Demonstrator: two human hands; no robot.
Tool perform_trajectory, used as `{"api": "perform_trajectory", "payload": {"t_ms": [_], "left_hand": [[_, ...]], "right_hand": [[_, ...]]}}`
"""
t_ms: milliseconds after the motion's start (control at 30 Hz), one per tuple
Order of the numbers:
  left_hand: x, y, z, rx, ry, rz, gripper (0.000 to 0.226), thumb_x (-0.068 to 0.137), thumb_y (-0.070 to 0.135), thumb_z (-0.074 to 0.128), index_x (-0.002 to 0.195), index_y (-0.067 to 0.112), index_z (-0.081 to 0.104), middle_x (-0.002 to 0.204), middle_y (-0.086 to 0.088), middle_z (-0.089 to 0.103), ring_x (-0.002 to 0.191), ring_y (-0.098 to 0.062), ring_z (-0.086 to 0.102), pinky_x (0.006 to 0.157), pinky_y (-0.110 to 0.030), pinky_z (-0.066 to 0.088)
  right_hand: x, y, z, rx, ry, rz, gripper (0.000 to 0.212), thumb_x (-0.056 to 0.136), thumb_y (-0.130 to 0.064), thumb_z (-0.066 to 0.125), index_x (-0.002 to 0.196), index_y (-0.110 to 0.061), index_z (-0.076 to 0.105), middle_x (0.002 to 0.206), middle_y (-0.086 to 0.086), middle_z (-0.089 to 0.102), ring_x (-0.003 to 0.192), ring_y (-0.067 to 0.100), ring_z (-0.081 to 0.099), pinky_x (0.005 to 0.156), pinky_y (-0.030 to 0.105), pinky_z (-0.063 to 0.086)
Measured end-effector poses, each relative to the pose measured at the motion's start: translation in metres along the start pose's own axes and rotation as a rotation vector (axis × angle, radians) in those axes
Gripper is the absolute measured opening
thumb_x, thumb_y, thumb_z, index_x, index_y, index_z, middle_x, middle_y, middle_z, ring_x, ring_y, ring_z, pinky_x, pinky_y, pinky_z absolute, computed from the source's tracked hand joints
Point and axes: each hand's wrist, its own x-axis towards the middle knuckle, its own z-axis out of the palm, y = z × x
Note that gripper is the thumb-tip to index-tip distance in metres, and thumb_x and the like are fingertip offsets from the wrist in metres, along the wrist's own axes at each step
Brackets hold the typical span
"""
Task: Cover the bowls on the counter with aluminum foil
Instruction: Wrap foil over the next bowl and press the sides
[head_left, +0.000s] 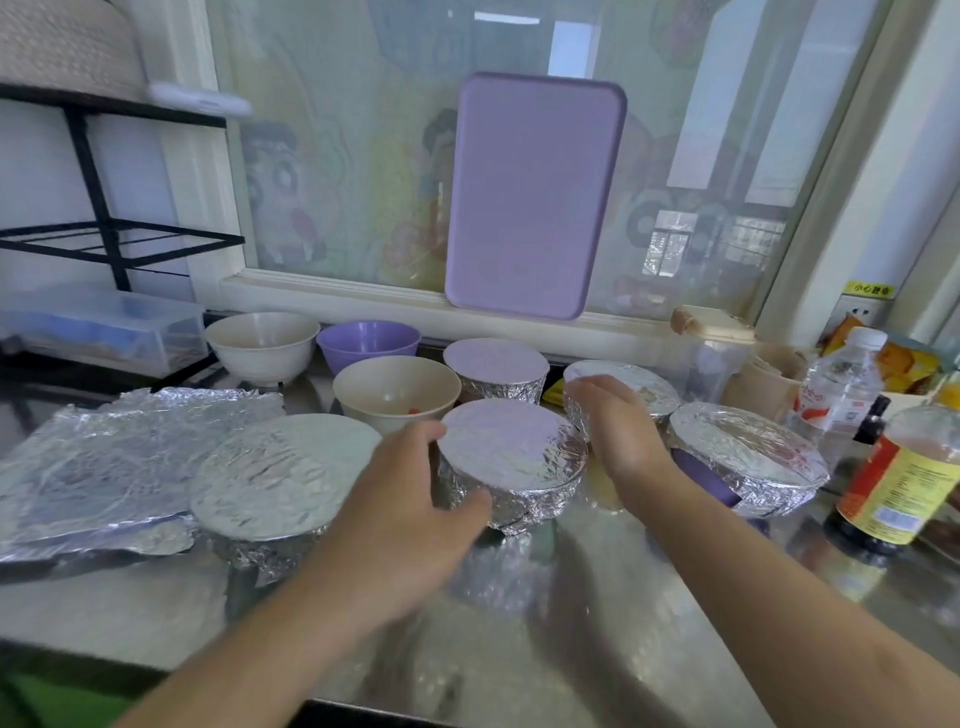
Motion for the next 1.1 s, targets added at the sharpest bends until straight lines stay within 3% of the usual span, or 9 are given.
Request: {"api": "perform_trajectory", "payload": {"t_ms": [133,233,333,467,567,700,833,1000,1100], "left_hand": [[0.052,0.011,-0.043,0.038,0.106,-0.056,0.04,0.087,0.035,0.074,0.124,0.034,0.06,0.12,0.018,0.063,0.118,-0.009,0.061,0.105,-0.033,0.047],[0.102,-0.008,-0.061,0.186,0.117,-0.125,0.024,0.086,0.035,0.068,0.108,0.029,0.06,0.106,0.008,0.063,0.1,-0.019,0.06,0.096,-0.038,0.05],[0.138,-0.037,-0.066,0.341,0.043,-0.138,0.02,0.085,0.034,0.06,0.084,0.015,0.054,0.083,-0.003,0.06,0.08,-0.027,0.058,0.068,-0.036,0.043],[0.167,-0.063,-0.063,0.535,-0.047,-0.19,0.033,0.099,0.031,0.057,0.11,0.001,0.063,0.11,-0.02,0.069,0.099,-0.036,0.064,0.07,-0.034,0.042],[0.181,-0.075,-0.061,0.443,-0.069,-0.269,0.024,0.097,0.026,0.063,0.09,0.003,0.063,0.09,-0.013,0.069,0.081,-0.03,0.064,0.061,-0.032,0.041],[0.19,-0.079,-0.067,0.224,0.074,-0.319,0.02,0.09,0.021,0.07,0.1,0.003,0.068,0.087,-0.011,0.067,0.079,-0.028,0.065,0.057,-0.033,0.046],[0.187,-0.059,-0.092,0.215,0.181,-0.307,0.018,0.089,0.021,0.068,0.086,0.004,0.062,0.08,-0.013,0.062,0.068,-0.027,0.056,0.054,-0.032,0.034],[0.17,-0.013,-0.106,0.176,0.296,-0.231,0.028,0.086,0.02,0.065,0.069,0.011,0.045,0.069,-0.007,0.046,0.062,-0.023,0.044,0.053,-0.034,0.024],[0.149,0.027,-0.097,0.117,0.283,-0.15,0.02,0.081,0.024,0.065,0.073,0.008,0.054,0.07,-0.01,0.056,0.064,-0.029,0.056,0.055,-0.031,0.032]], "right_hand": [[0.015,-0.028,0.028,-0.219,-0.096,-0.063,0.025,0.099,-0.021,0.06,0.121,-0.018,0.071,0.113,-0.002,0.07,0.103,0.02,0.064,0.08,0.033,0.046],[0.032,-0.039,0.057,-0.393,-0.211,-0.079,0.03,0.096,-0.015,0.059,0.125,-0.014,0.07,0.121,0.003,0.068,0.105,0.021,0.063,0.079,0.032,0.05],[0.05,-0.043,0.084,-0.584,-0.305,-0.063,0.027,0.095,-0.016,0.059,0.119,-0.011,0.067,0.114,0.008,0.069,0.092,0.02,0.062,0.08,0.037,0.055],[0.065,-0.04,0.11,-0.791,-0.387,-0.065,0.024,0.095,-0.018,0.053,0.113,-0.007,0.064,0.104,0.012,0.067,0.086,0.024,0.062,0.068,0.033,0.05],[0.068,-0.039,0.122,-0.845,-0.39,-0.095,0.016,0.098,-0.017,0.052,0.106,-0.006,0.061,0.095,0.01,0.064,0.091,0.029,0.066,0.077,0.041,0.058],[0.069,-0.044,0.127,-0.829,-0.367,-0.135,0.015,0.098,-0.019,0.053,0.084,-0.013,0.054,0.089,0.006,0.06,0.083,0.023,0.06,0.059,0.029,0.043],[0.065,-0.065,0.121,-0.793,-0.301,-0.185,0.026,0.096,-0.019,0.054,0.07,-0.018,0.046,0.073,-0.001,0.052,0.061,0.015,0.047,0.043,0.023,0.033],[0.059,-0.092,0.095,-0.538,-0.188,-0.161,0.02,0.081,-0.021,0.054,0.067,-0.015,0.042,0.068,0.002,0.046,0.063,0.026,0.042,0.055,0.03,0.031],[0.045,-0.105,0.05,-0.474,-0.083,-0.188,0.021,0.082,-0.015,0.053,0.068,-0.014,0.038,0.067,0.003,0.041,0.063,0.024,0.032,0.053,0.031,0.025]]}}
